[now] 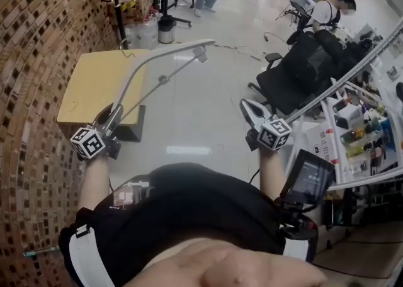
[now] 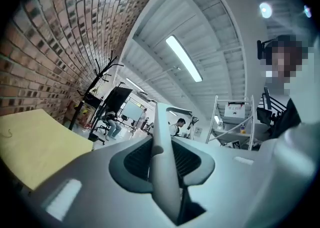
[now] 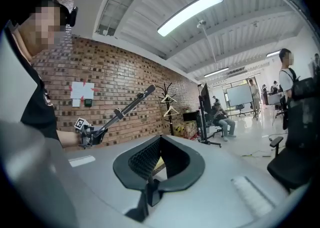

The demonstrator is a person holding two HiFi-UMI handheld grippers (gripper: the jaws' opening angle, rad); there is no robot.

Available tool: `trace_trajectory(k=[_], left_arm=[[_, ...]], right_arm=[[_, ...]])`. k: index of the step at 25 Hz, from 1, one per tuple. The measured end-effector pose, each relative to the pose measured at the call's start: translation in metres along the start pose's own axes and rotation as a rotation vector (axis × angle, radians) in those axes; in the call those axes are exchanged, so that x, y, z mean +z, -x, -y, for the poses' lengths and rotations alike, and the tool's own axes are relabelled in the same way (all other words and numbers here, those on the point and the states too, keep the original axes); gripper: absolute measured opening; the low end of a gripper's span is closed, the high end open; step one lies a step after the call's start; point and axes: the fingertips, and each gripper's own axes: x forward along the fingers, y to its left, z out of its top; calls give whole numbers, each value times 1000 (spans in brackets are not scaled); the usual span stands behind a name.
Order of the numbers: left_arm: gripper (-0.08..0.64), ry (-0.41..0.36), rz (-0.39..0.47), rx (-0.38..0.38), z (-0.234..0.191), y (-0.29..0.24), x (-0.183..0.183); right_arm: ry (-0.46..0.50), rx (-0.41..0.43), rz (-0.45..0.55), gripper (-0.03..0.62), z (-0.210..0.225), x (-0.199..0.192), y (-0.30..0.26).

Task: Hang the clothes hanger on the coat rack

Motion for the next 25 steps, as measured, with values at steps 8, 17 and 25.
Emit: trace_trajectory(k=[8,17,25], left_arm=[[104,25,3,-90,-86,-124,38],[104,-17,-49,-155,-211,-261,80],[104,-26,-26,-44,-260,-365,78]], right_arm=[[33,-67,-4,14,72,35,-107],[-1,-112,2,14,157,46,-245],[-21,-14,-34,14,288,52,-336]])
